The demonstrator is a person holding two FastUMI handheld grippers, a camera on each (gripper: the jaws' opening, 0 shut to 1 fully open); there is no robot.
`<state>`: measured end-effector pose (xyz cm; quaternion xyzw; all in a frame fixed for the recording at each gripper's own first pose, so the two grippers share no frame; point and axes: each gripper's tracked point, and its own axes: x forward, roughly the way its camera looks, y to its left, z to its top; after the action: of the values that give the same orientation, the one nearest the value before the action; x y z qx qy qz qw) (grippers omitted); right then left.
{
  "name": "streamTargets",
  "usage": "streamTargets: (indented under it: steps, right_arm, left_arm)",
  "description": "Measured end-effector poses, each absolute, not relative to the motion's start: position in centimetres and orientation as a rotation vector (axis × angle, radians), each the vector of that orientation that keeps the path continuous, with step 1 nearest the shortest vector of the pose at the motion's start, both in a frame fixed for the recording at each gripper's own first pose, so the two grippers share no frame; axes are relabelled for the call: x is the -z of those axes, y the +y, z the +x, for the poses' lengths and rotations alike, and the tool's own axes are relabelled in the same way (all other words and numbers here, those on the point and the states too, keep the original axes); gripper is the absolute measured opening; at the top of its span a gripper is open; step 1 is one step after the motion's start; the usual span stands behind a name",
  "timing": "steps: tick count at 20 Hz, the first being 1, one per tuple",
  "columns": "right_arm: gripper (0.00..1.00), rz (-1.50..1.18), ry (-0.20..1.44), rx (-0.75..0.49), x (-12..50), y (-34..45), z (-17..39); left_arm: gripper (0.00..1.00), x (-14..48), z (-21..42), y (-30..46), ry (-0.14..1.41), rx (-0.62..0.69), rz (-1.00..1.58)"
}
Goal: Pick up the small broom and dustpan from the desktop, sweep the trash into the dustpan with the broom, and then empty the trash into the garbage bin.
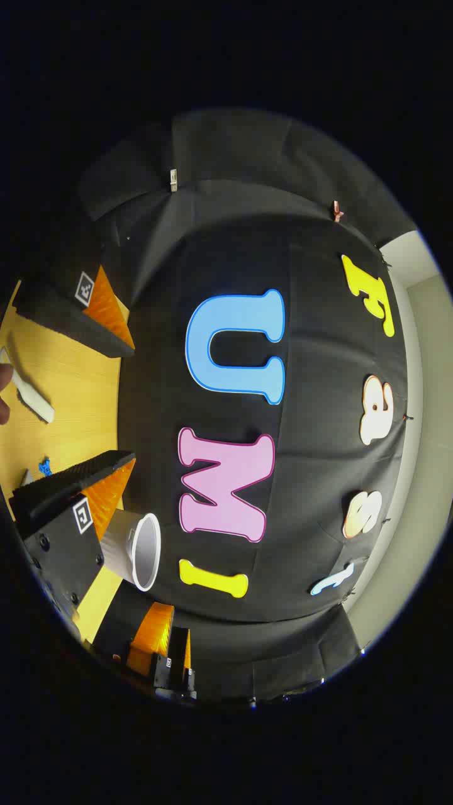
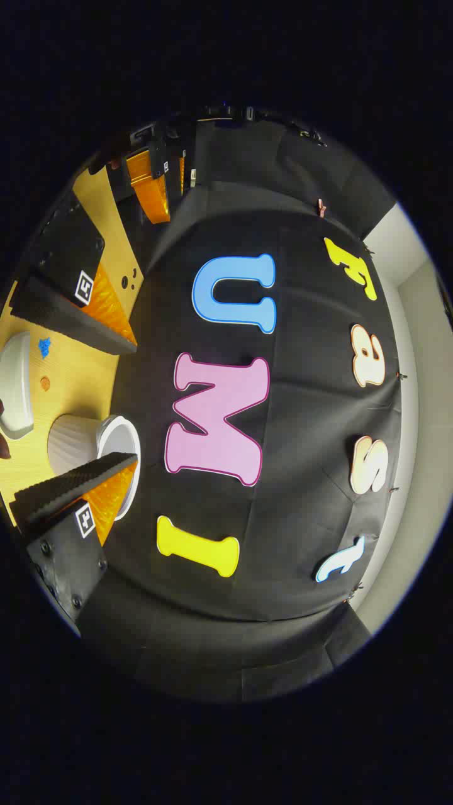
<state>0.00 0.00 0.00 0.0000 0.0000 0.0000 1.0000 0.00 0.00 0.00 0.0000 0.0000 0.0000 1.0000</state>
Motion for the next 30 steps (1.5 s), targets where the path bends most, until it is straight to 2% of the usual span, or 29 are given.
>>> streamTargets:
  steps: [17,21,25,30]
  right_arm:
    - [0.97,-0.014,0.04,-0.018,0.8,1.0,0.2]
    - [0.98,-0.035,0.229,-0.078,5.4,0.3,-0.9]
    - [0.98,-0.012,0.492,-0.15,12.6,-0.4,-5.2]
    - [0.98,0.025,0.785,-0.182,21.4,-1.6,-9.5]
  left_arm:
    - [0.94,0.8,0.5,0.6,0.016,0.037,0.02]
    - [0.94,1.4,0.5,0.8,0.026,0.037,0.02]
    - [0.94,2.2,0.2,0.9,0.039,0.037,0.023]
    - [0.94,3.2,-0.2,0.8,0.05,0.039,0.043]
